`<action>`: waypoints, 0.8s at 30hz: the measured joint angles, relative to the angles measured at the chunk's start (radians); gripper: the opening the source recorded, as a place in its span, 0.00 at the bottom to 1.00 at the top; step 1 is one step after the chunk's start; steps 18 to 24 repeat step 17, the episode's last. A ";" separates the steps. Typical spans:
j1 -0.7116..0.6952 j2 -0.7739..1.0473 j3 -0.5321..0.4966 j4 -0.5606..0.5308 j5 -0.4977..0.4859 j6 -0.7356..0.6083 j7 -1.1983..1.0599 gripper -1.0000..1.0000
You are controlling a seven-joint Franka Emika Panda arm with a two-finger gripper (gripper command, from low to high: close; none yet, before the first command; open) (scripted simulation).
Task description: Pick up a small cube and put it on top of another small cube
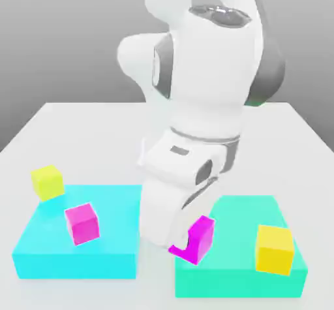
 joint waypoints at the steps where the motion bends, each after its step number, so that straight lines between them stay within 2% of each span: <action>1: -0.025 -0.035 -0.009 -0.022 -0.007 -0.010 0.042 0.00; 8: -0.184 -0.192 -0.113 -0.218 0.043 -0.026 0.302 0.00; 14: -0.187 -0.041 -0.139 -0.285 0.127 0.165 0.290 0.00; 15: -0.186 -0.023 -0.141 -0.289 0.133 0.185 0.286 1.00; 24: -0.185 -0.023 -0.141 -0.289 0.133 0.185 0.286 1.00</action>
